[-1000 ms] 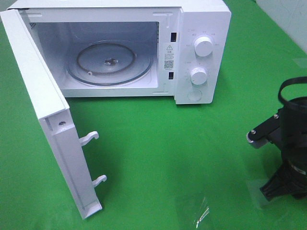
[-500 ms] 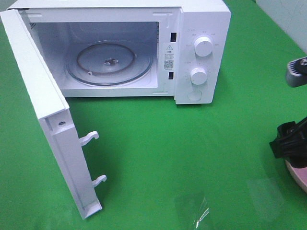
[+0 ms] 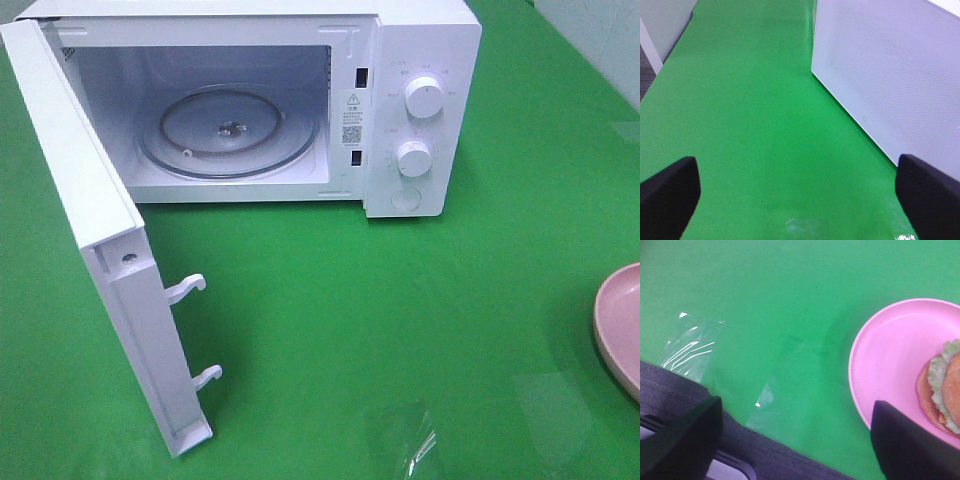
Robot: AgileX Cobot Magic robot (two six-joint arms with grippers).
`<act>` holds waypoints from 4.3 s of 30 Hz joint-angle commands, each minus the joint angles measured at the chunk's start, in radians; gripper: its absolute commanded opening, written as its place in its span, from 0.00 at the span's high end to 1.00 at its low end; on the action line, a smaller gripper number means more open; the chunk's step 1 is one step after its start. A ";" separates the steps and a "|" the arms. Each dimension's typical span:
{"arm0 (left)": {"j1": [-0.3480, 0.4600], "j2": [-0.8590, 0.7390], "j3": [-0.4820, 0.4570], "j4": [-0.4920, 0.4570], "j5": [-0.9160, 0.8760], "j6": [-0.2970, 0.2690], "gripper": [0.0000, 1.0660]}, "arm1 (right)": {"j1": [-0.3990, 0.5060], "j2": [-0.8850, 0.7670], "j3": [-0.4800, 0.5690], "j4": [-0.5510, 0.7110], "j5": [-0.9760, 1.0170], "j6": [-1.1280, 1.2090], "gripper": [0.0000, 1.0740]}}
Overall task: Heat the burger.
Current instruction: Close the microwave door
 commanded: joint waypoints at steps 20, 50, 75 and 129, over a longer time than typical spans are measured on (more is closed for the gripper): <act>0.001 -0.004 0.000 -0.003 -0.011 -0.001 0.08 | -0.094 -0.161 0.060 -0.002 -0.008 -0.024 0.29; 0.001 -0.005 0.000 -0.004 -0.011 -0.001 0.08 | -0.559 -0.583 0.063 0.096 -0.018 -0.135 0.29; 0.001 -0.005 0.000 -0.004 -0.011 -0.001 0.08 | -0.559 -0.583 0.063 0.106 -0.019 -0.144 0.29; 0.001 0.519 0.267 -0.015 -1.226 -0.026 1.00 | -0.559 -0.583 0.063 0.106 -0.019 -0.144 0.29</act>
